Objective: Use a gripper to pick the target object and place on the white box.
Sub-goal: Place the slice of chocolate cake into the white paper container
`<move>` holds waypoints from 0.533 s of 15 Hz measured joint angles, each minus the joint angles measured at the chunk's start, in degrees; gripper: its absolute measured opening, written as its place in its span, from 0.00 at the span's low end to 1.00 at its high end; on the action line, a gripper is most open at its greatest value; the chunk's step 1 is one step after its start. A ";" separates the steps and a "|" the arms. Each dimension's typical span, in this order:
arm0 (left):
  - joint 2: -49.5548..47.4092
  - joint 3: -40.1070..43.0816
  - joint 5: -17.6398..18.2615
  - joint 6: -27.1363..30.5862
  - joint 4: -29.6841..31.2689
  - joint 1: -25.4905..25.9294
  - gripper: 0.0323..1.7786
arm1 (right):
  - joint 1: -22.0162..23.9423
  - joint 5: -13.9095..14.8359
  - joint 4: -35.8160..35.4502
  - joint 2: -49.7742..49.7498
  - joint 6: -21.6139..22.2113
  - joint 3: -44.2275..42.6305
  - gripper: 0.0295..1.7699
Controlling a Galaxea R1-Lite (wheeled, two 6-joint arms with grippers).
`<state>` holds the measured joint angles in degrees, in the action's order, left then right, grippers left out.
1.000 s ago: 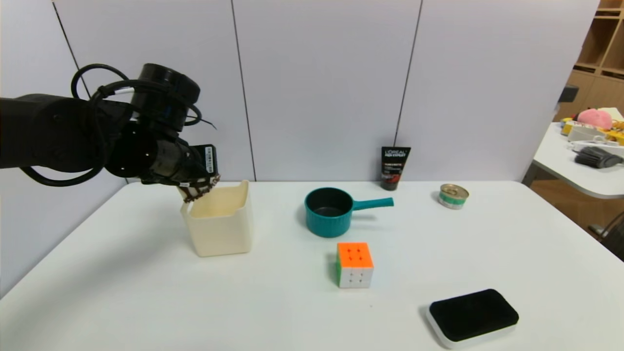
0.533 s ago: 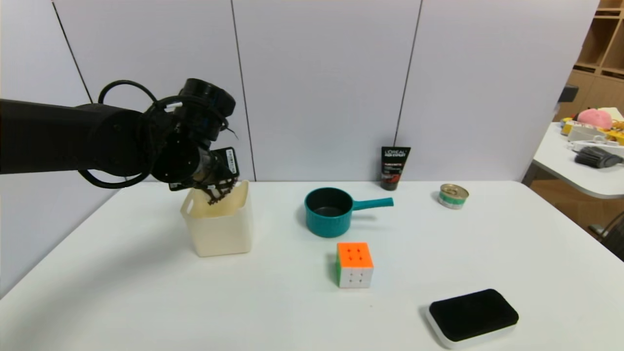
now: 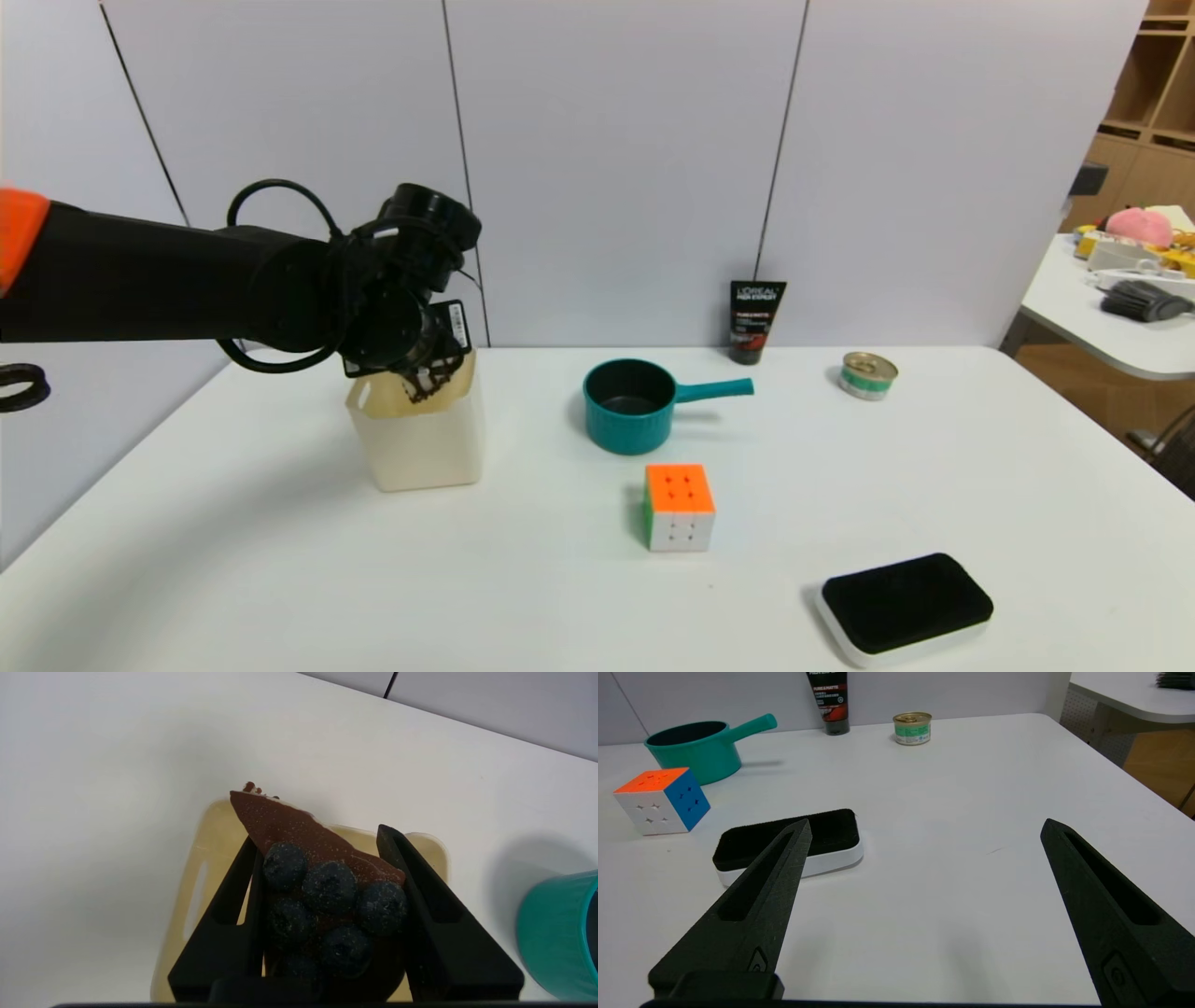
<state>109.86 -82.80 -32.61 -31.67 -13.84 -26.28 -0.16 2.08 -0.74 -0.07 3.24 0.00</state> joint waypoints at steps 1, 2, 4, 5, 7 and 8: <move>0.28 0.05 0.01 -0.11 -0.02 0.00 0.44 | 0.00 0.02 -0.02 0.00 0.00 0.00 0.96; 0.50 0.09 0.01 -0.13 -0.02 0.00 0.44 | 0.00 0.02 0.00 0.00 -0.02 0.00 0.96; 0.78 0.16 -0.05 -0.13 -0.02 -0.01 0.44 | 0.00 0.02 -0.02 0.00 -0.02 0.00 0.96; 0.85 0.16 -0.16 -0.16 -0.07 0.00 0.44 | 0.00 0.02 -0.02 0.00 -0.02 0.00 0.96; 0.89 0.26 -1.10 -0.11 -0.22 0.00 0.44 | 0.00 0.02 0.00 0.00 0.00 0.00 0.96; 0.89 0.26 -1.48 -0.11 -0.24 0.00 0.44 | 0.00 0.02 0.00 0.00 0.00 0.00 0.96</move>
<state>110.75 -82.54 -34.08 -31.78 -14.08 -26.28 -0.16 2.11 -0.74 -0.07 3.24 0.00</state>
